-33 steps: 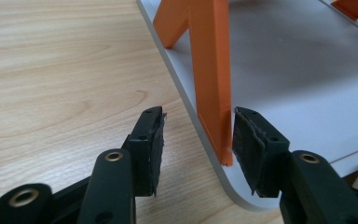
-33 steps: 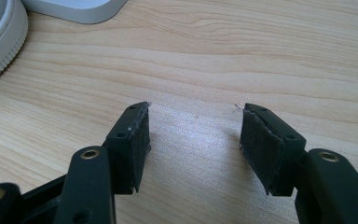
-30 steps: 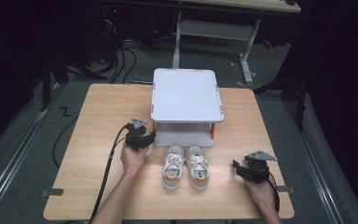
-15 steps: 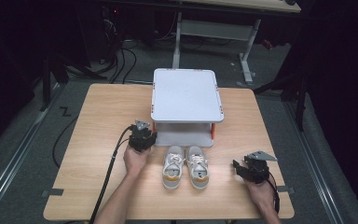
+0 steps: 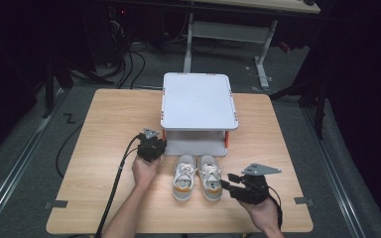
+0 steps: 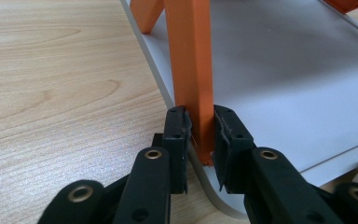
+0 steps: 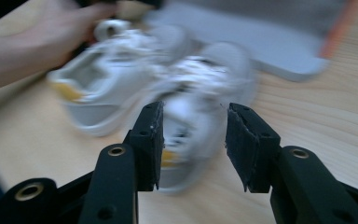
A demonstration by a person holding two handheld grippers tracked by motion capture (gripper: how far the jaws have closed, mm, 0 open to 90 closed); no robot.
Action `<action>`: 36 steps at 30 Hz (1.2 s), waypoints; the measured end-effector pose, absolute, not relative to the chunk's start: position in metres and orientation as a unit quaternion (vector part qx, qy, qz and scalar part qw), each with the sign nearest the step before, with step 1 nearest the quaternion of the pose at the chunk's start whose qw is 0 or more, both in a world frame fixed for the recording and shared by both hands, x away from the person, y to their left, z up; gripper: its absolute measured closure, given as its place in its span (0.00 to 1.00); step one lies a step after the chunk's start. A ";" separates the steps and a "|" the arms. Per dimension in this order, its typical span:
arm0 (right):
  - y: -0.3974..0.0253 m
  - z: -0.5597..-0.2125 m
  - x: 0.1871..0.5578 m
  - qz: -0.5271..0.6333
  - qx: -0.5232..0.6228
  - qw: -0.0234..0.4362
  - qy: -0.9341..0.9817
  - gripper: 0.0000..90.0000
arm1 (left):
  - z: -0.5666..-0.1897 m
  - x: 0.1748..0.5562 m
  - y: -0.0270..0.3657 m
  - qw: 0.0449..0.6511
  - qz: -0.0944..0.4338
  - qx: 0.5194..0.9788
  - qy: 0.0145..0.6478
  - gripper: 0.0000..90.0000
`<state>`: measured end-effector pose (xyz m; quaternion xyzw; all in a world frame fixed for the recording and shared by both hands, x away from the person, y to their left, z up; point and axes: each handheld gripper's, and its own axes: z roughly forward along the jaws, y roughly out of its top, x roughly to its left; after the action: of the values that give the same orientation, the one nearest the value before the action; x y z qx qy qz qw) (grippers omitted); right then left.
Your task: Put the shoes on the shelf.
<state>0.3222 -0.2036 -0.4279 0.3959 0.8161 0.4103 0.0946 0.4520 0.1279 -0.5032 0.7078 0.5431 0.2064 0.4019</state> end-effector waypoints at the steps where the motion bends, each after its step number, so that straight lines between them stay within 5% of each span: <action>1: -0.198 -0.427 0.321 0.407 0.390 0.090 0.821 0.63 | -0.503 0.452 0.128 0.401 0.206 0.709 0.542 0.84; 9: -0.164 -0.436 0.331 0.379 0.402 0.076 0.830 0.60 | -0.503 0.452 0.128 0.402 0.208 0.708 0.542 0.84; 23: -0.138 -0.441 0.341 0.362 0.458 0.055 0.810 0.31 | -0.503 0.452 0.127 0.402 0.210 0.706 0.544 0.84; 36: -0.110 -0.436 0.340 0.322 0.461 0.108 0.820 0.36 | -0.503 0.452 0.126 0.401 0.215 0.706 0.543 0.84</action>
<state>0.3402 -0.1103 -0.4358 0.4614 0.8195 0.3222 0.1083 0.4515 0.1255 -0.5033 0.7061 0.5428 0.2151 0.4007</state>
